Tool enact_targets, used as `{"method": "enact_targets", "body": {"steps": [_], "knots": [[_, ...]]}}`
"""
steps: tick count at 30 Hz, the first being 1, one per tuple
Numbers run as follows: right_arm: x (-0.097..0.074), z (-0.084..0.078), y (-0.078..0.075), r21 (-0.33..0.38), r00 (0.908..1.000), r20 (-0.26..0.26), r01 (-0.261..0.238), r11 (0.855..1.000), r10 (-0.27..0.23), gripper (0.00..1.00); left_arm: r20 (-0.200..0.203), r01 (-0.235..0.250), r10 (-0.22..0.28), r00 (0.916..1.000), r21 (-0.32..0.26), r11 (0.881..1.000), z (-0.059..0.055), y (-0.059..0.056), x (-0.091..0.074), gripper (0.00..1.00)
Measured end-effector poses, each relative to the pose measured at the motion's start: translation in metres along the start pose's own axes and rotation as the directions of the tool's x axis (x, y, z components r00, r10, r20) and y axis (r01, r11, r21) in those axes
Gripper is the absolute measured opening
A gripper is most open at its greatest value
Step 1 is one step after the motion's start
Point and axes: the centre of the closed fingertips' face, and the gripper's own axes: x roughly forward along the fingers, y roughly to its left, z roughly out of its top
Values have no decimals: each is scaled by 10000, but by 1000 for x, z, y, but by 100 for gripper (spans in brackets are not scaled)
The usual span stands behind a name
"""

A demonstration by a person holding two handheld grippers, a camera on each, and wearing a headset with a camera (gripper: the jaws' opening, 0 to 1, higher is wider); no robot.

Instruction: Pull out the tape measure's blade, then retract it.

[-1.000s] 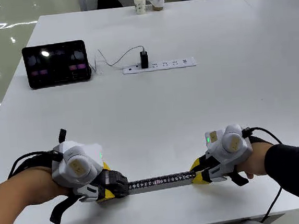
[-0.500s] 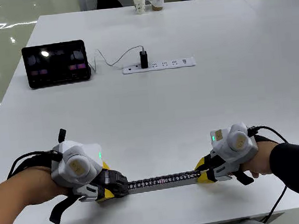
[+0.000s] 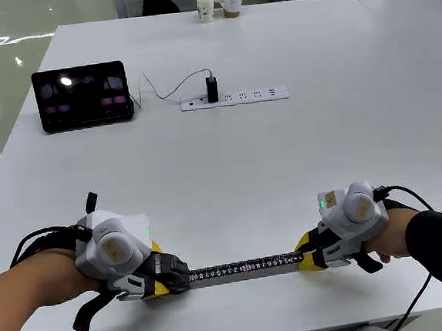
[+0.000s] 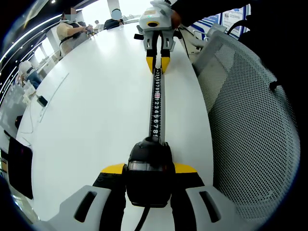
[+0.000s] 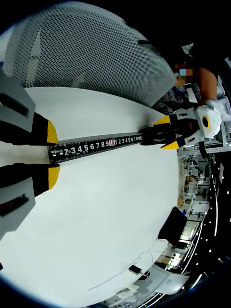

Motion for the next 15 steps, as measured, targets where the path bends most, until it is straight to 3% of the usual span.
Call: {"method": "enact_targets", "body": {"steps": [15], "knots": [[-6,-9,-1,75,10000,-57,68,9999,-68,10,-5,-37,37,10000,12,10000,0,-1,0,29]]}}
